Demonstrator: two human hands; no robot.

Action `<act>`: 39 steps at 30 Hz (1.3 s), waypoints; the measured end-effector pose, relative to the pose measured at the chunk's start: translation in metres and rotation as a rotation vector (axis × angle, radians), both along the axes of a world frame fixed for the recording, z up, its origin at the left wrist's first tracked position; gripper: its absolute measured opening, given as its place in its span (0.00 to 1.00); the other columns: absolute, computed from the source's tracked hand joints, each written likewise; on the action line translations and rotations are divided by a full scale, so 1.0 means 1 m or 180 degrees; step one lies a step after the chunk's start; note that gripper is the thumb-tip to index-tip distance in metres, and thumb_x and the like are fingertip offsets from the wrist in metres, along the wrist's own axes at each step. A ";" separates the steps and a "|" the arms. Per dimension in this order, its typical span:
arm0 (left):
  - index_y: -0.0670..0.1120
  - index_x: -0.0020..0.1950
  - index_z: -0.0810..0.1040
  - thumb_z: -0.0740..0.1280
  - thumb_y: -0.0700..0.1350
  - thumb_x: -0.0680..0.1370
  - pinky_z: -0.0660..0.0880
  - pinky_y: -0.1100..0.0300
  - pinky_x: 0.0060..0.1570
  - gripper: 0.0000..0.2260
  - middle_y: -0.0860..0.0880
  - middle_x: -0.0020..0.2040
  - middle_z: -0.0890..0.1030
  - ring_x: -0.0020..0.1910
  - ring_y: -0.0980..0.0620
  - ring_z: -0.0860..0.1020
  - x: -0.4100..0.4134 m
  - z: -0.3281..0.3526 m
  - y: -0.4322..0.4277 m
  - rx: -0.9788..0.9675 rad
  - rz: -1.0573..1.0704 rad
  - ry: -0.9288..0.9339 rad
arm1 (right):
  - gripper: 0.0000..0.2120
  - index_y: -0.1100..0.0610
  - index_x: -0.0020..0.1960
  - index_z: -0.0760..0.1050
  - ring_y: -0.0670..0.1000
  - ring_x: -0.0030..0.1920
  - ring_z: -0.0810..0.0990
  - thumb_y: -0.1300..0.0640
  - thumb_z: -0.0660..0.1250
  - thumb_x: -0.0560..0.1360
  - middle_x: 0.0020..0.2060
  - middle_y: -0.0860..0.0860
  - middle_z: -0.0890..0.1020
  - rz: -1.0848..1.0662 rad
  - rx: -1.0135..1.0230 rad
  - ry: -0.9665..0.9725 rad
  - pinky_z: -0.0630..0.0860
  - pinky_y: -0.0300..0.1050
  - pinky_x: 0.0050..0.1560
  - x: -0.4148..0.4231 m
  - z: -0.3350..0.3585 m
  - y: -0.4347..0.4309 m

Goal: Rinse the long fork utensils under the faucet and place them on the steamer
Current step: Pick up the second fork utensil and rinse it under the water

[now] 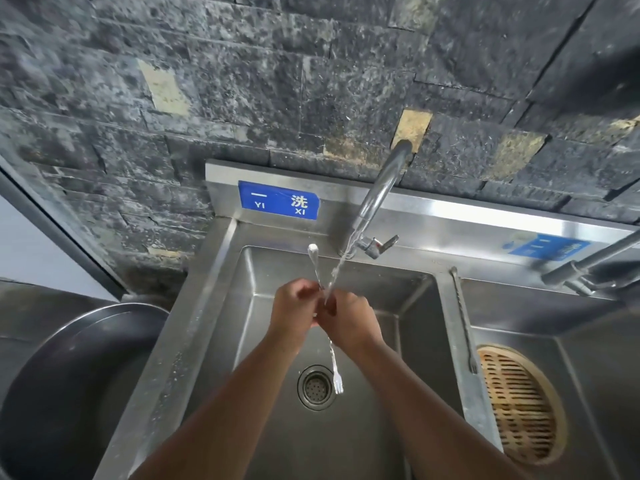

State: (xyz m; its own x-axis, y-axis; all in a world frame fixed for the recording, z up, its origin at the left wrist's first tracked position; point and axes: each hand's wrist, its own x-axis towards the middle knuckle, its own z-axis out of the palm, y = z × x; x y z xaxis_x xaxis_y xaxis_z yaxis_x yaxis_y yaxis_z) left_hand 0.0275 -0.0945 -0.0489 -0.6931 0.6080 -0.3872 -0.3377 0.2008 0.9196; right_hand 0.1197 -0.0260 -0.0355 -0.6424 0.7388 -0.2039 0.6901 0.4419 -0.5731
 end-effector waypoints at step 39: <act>0.46 0.35 0.71 0.61 0.47 0.83 0.56 0.68 0.19 0.16 0.52 0.25 0.65 0.19 0.57 0.59 0.033 0.015 -0.029 0.0338 -0.0296 0.0083 | 0.06 0.59 0.48 0.74 0.50 0.22 0.69 0.66 0.59 0.80 0.31 0.56 0.82 -0.0525 -0.1656 0.2128 0.66 0.40 0.26 -0.012 0.035 0.006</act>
State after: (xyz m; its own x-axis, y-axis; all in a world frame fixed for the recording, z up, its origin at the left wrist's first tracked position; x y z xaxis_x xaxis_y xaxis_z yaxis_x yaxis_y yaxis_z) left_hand 0.0606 -0.1232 -0.0341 -0.6407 0.7067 -0.3000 -0.2979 0.1313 0.9455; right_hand 0.1075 -0.0204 -0.0002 -0.6411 0.7507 -0.1596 0.1681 -0.0656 -0.9836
